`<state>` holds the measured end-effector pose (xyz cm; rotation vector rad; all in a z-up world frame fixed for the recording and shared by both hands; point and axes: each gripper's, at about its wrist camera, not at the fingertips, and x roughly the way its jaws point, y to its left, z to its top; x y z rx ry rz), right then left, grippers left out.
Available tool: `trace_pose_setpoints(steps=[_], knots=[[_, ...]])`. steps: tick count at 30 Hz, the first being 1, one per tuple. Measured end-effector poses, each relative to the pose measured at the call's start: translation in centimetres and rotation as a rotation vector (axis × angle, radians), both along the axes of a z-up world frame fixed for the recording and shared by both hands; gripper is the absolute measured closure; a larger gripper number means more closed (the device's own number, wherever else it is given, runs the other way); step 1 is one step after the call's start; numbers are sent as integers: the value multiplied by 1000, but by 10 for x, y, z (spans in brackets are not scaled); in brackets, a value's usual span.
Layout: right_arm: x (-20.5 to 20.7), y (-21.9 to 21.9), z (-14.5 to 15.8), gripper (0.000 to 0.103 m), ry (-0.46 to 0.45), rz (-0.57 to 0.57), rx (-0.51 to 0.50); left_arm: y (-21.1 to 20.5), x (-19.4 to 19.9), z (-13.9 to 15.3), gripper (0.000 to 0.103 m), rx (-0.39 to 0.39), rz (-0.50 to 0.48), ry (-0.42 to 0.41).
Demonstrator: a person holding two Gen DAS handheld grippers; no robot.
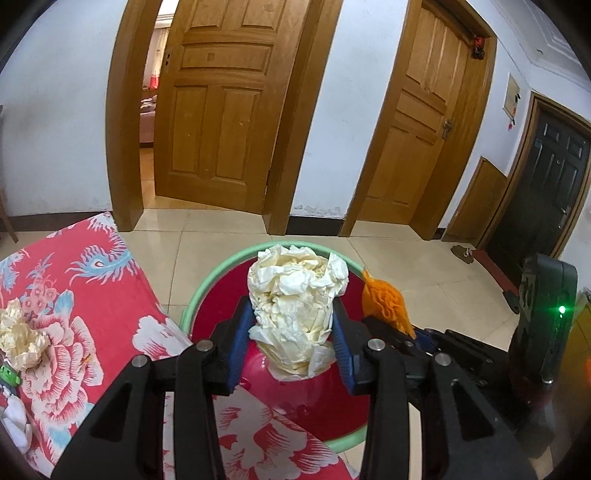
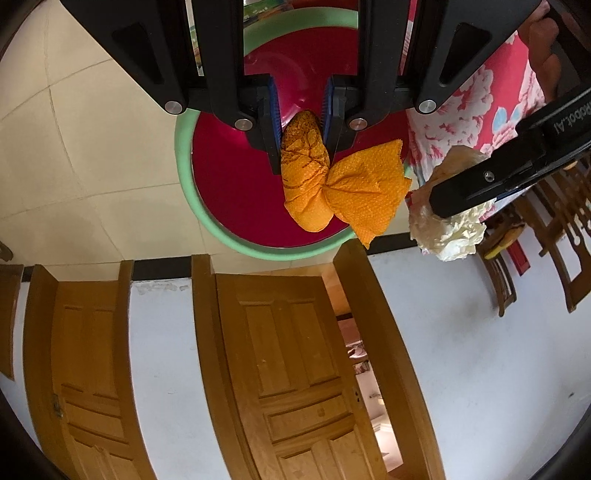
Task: Collect trash
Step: 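Carry the white paper and orange bundle over the red bucket with both tools, then open both tools to drop the paper and bundle into the bucket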
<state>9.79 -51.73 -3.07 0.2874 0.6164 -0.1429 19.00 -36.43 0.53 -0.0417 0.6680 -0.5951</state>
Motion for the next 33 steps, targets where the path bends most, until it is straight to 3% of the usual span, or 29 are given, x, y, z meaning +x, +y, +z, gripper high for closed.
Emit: trace_pose_setpoints(steps=[7,10,12,15,27,28,29,30,31,32,33], knots=[[5,-4,-3,84,24,-4,10,-7,-5,0,58,8,-22,-14],[8,-1,-4,84,39,1,-7,-6,-3,0,44,7,-13,-10],[9,0,-3,84,37,3,-9,-4,-3,1,29,-3,-6,-10],[10,-2,-2,84,36,-1,-7,-1,-3,3,24,-12,-3,-22],[13,2,-5,82,48,14,-13,-3,0,-3,21,28,1,-17],[12,1,-6,79,51,8,-22,-3,0,-3,20,34,5,-22],[12,-1,-7,64,53,2,-28,-3,0,-3,20,37,8,-25],[12,-1,-7,39,57,-8,-39,-3,0,-4,20,39,10,-26],[12,-2,-7,26,58,-20,-51,-3,0,-4,20,41,10,-23],[11,-1,-7,17,51,-29,-62,-3,0,-4,20,43,9,-21],[8,-1,-5,17,36,-32,-76,-3,0,-4,20,44,9,-22]])
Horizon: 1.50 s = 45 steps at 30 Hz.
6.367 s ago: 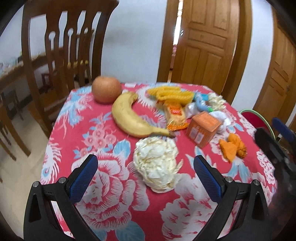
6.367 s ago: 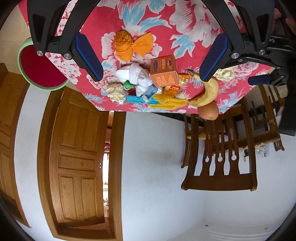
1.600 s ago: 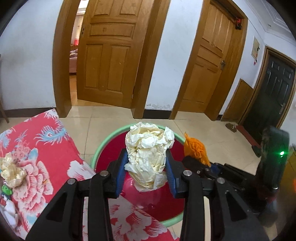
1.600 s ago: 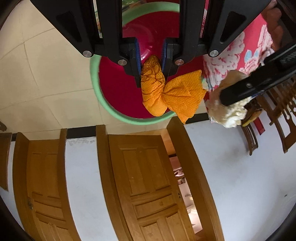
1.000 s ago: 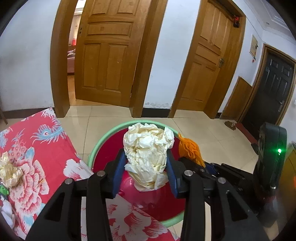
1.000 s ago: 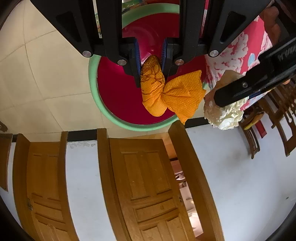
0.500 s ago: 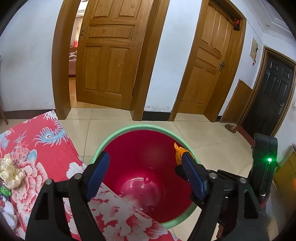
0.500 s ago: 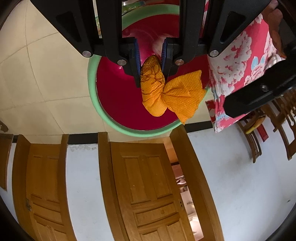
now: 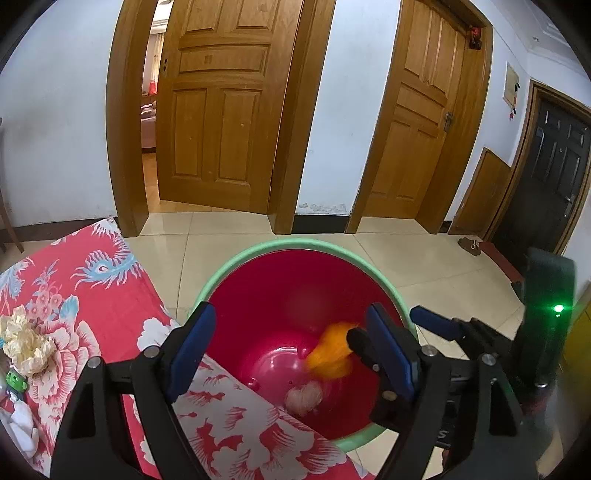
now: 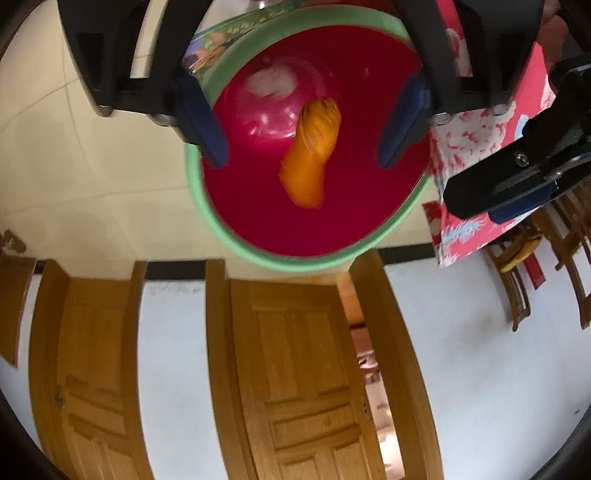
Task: Collect trash
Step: 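Open both tools to drop the paper and bundle into the bucket, then move both tools back to the table toward the remaining trash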
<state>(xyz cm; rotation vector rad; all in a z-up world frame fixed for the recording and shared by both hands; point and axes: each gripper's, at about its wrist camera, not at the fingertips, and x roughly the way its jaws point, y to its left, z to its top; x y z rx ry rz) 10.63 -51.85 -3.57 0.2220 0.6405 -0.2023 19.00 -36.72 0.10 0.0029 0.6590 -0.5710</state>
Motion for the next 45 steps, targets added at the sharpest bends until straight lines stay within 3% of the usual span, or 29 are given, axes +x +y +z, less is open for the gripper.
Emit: trace_pose_setpoints(steps=[12,19,21,28,45], knots=[[0,2,1,17,3,3,-19,0,1,0,20,5,-1,5],[-1,4,17,17,-28,-4,-44,11,-2,12,18,-1,8,6],[-4,5,24,17,-53,-2,-35,20,-4,17,14,-14,19,0],[-8,20,40,17,-124,28,1,52,-4,27,13,-15,84,-12],[33,113,41,17,-130,245,57,168,-11,39,13,5,267,-35]])
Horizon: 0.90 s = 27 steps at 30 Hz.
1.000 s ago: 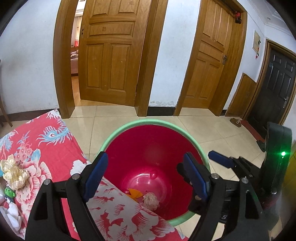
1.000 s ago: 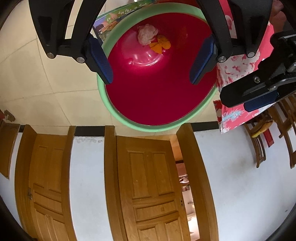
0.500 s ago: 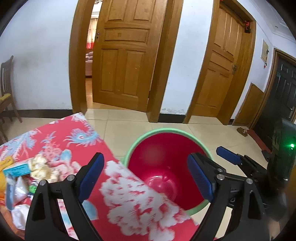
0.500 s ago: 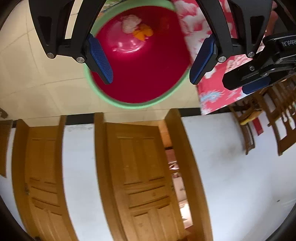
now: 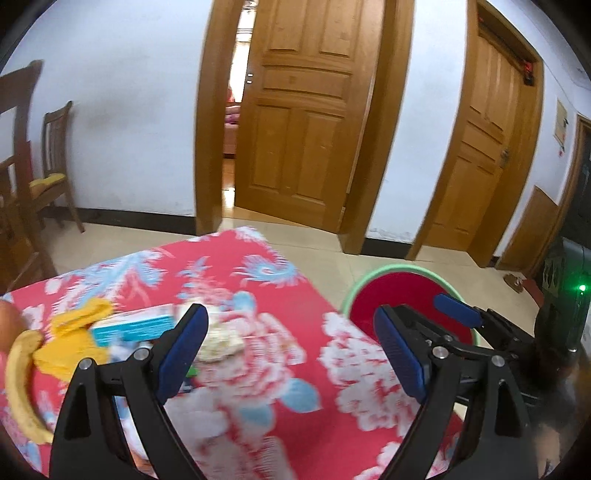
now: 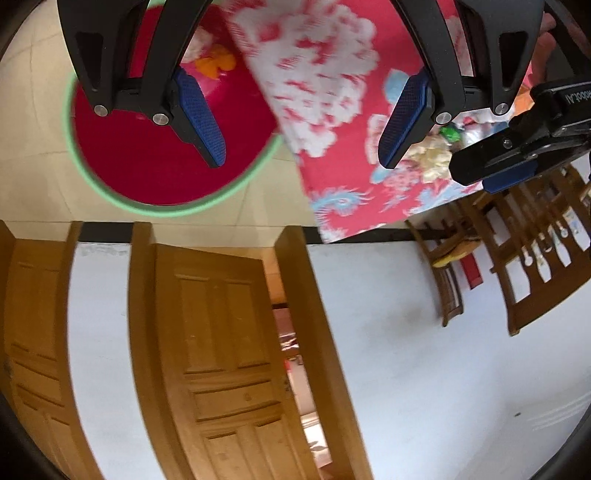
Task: Collect trash
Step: 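Move both tools back to the table toward the remaining trash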
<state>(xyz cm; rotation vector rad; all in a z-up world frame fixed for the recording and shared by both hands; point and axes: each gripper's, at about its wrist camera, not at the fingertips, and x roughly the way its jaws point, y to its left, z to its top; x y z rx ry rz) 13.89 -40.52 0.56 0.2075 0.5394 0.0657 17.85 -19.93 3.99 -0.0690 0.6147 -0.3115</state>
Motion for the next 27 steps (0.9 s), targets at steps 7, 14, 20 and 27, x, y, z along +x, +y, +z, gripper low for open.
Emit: trace_pose_setpoints(steps=[7,14,20,27], knots=[[24,46,-2,17,5,95,79,43,0,-1,13,-7,60,8],[43,86,-9,17,37,163,70,90,-1,1,13,-22,125,-6],[68,123,-16,17,143,150,54,136,2,-16,13,-32,209,37],[80,148,-36,17,226,156,-70,171,6,-41,13,-63,285,96]])
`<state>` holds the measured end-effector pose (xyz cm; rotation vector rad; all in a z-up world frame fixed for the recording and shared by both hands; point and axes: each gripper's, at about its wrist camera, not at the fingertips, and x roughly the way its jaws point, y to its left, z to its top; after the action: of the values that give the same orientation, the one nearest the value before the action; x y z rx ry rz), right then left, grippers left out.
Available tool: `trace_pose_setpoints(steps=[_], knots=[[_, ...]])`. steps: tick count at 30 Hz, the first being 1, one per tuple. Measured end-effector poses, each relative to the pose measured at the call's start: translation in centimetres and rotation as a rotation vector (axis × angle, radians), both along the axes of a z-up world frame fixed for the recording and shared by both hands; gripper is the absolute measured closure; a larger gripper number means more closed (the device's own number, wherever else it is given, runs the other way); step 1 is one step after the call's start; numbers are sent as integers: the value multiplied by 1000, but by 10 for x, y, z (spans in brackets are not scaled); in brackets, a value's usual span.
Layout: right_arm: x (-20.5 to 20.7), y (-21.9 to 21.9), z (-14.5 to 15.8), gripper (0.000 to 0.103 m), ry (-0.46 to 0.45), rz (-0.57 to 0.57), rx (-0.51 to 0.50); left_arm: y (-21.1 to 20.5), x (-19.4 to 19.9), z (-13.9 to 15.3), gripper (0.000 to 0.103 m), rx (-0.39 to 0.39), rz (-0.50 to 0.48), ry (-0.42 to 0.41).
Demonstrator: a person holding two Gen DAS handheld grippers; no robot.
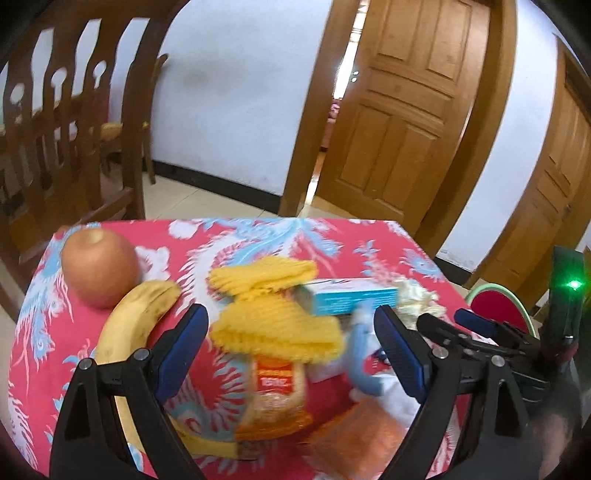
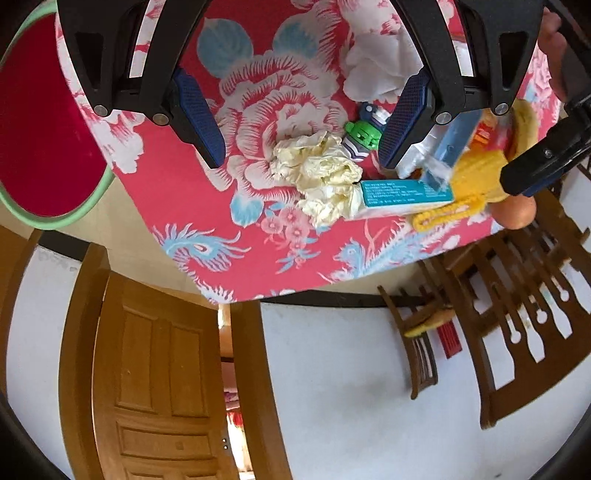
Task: Collect trash
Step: 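Move both tools back to the table toward the remaining trash, then grasp the yellow foam net with the left tool while the right tool grasps the crumpled foil paper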
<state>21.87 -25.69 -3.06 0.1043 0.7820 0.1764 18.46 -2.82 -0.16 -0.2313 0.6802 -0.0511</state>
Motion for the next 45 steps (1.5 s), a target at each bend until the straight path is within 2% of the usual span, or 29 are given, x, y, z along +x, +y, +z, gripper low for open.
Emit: trace_pose_setpoints(steps=[3,10,14,16,18,21,34,35,36,37,38,40,43,45], knots=[[-1,1,-2,17,-36,23,35,2,2,-5,13,14,4,19],[2,8,-1,17,-25,61,54,0,4,-21,13,53,14,64],[6,4,-5,17,-2,58,80,6,6,-24,14,37,30,58],[7,3,-6,17,5,57,86,9,5,-24,29,24,33,42],[7,3,-6,17,7,59,86,10,6,-25,79,20,30,48],[7,4,-6,17,10,61,81,13,3,-25,89,-21,20,38],[6,2,-5,19,3,59,98,13,-18,-6,91,-62,11,-40],[4,2,-5,25,-3,60,101,12,-18,-6,91,-63,9,-41],[3,1,-4,42,-8,62,105,12,-19,-6,91,-63,9,-39],[3,1,-4,55,-8,61,106,12,-18,-7,91,-63,7,-36],[3,0,-5,75,0,52,103,12,-18,-8,91,-64,6,-32],[3,-3,-7,77,9,52,126,12,-18,-8,91,-65,7,-30],[-2,-7,-3,97,-19,42,147,12,-18,-8,91,-64,8,-33],[-6,-8,0,97,-40,53,162,12,-18,-7,91,-63,6,-36]])
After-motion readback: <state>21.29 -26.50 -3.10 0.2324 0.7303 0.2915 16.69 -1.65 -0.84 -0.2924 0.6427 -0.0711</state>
